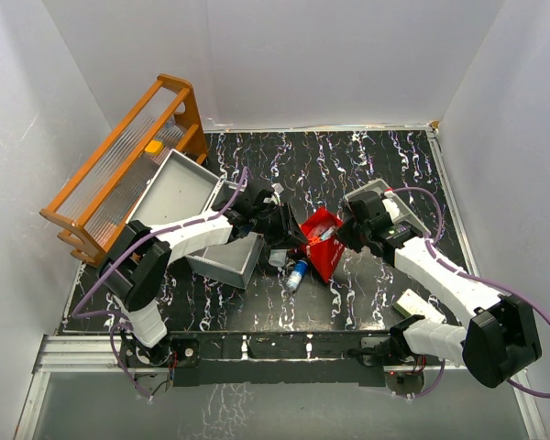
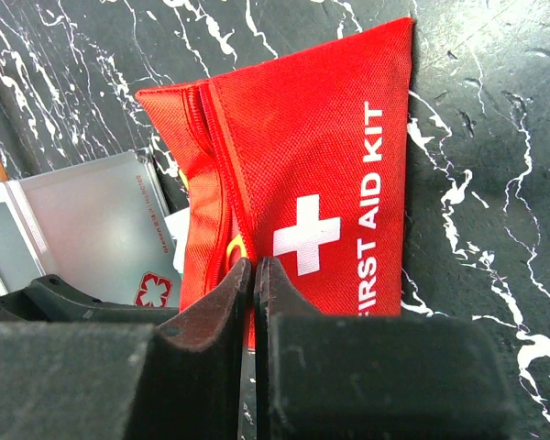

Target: Organize the medicine kit

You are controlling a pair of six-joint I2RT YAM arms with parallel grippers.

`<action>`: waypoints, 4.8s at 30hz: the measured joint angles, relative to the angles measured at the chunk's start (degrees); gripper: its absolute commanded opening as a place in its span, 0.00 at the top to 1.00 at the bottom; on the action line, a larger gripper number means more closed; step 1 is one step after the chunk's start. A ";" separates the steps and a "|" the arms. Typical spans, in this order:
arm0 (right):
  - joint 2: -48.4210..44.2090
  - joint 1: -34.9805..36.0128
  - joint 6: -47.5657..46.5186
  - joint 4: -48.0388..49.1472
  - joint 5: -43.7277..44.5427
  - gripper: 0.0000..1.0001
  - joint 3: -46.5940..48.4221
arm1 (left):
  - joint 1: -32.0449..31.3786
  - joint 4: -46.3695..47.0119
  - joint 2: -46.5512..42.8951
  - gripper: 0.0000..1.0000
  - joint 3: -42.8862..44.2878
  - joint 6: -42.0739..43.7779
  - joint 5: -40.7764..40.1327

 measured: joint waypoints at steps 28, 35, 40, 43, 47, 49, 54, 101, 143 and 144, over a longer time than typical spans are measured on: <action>3.23 0.04 -1.33 3.50 -0.92 1.00 0.85 | 0.02 2.80 -1.20 1.00 1.55 18.97 6.86; 6.75 0.07 -1.66 7.02 -5.25 0.85 3.30 | 0.02 5.09 -5.38 1.00 0.96 27.04 12.17; 5.90 -0.52 -4.74 8.20 -6.21 0.66 3.45 | 0.26 3.13 -5.49 1.00 1.09 28.37 13.70; 1.92 -1.38 -9.25 8.41 -7.34 0.63 2.84 | 1.01 1.22 -5.49 1.00 1.99 27.76 13.77; -3.50 -1.90 -17.09 8.63 -9.16 0.60 1.99 | 2.64 -0.96 -5.49 1.00 4.11 25.97 13.73; -5.66 -1.95 -21.84 8.63 -10.99 0.57 1.53 | 3.32 -2.19 -5.49 1.00 5.60 25.09 13.62; -8.98 -2.05 -33.55 9.55 -20.98 0.55 1.31 | 4.44 -4.81 -4.96 1.00 9.75 22.25 13.29; 1.62 -1.36 -42.38 15.72 -41.05 0.77 3.39 | 5.38 -8.04 -2.91 1.00 13.86 22.25 14.58; 2.56 0.07 -26.86 10.93 -36.54 1.00 4.02 | 5.33 -14.08 -2.91 1.00 13.86 40.70 15.13; 2.58 0.07 -25.55 10.86 -36.48 1.00 4.02 | 5.33 -14.32 -2.91 1.00 13.97 40.85 15.10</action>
